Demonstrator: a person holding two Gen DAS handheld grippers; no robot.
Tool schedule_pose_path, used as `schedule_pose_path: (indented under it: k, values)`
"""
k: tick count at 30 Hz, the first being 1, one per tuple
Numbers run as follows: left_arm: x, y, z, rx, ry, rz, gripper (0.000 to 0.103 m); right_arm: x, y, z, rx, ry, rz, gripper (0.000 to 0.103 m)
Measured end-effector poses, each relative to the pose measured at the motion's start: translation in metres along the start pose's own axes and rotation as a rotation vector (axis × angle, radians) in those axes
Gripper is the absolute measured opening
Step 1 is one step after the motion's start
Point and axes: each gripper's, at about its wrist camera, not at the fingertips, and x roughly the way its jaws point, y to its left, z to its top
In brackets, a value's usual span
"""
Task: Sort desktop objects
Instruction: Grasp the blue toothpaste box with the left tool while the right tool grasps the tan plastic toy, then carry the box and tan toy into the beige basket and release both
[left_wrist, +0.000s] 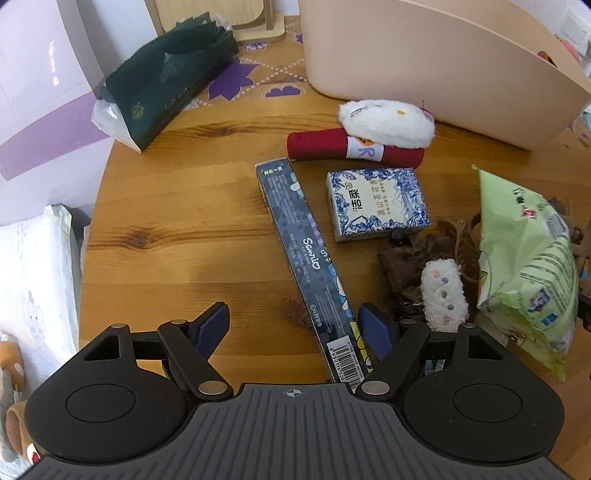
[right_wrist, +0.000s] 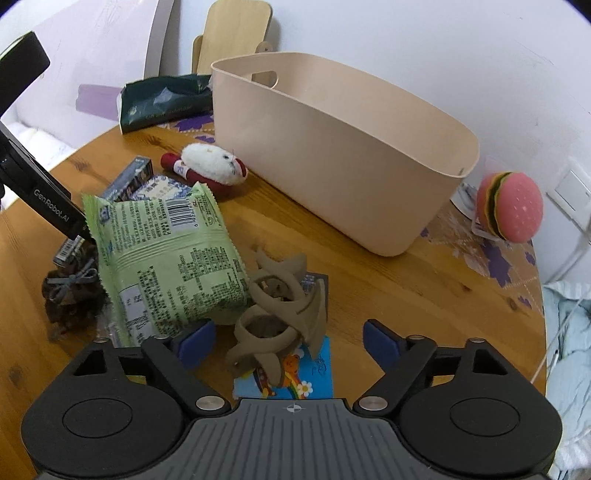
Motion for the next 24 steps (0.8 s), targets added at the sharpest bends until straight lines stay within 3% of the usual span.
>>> schedule_pose_path:
  k: [5, 8, 10, 12, 13, 24]
  values:
    - [0.006, 0.001, 0.002, -0.015, 0.007, -0.006, 0.073, 0.007, 0.004, 0.003, -0.025, 0.011, -0.003, 0.072]
    - [0.006, 0.003, 0.004, -0.042, -0.001, -0.028, 0.063, 0.009, 0.003, 0.002, -0.003, 0.011, 0.002, 0.056]
    - [0.004, 0.002, 0.005, -0.036, -0.016, -0.031, 0.042, 0.009, 0.002, 0.002, 0.015, 0.002, 0.007, 0.05]
    - [0.002, 0.0, 0.006, -0.022, -0.02, -0.037, 0.026, 0.008, 0.001, 0.001, 0.022, -0.001, 0.01, 0.049]
    - [0.002, -0.001, 0.007, -0.017, -0.018, -0.041, 0.023, 0.007, 0.001, 0.001, 0.023, -0.005, 0.013, 0.047]
    - [-0.007, 0.009, 0.0, -0.051, -0.031, -0.055, 0.023, -0.008, -0.009, -0.007, 0.084, -0.025, 0.023, 0.046]
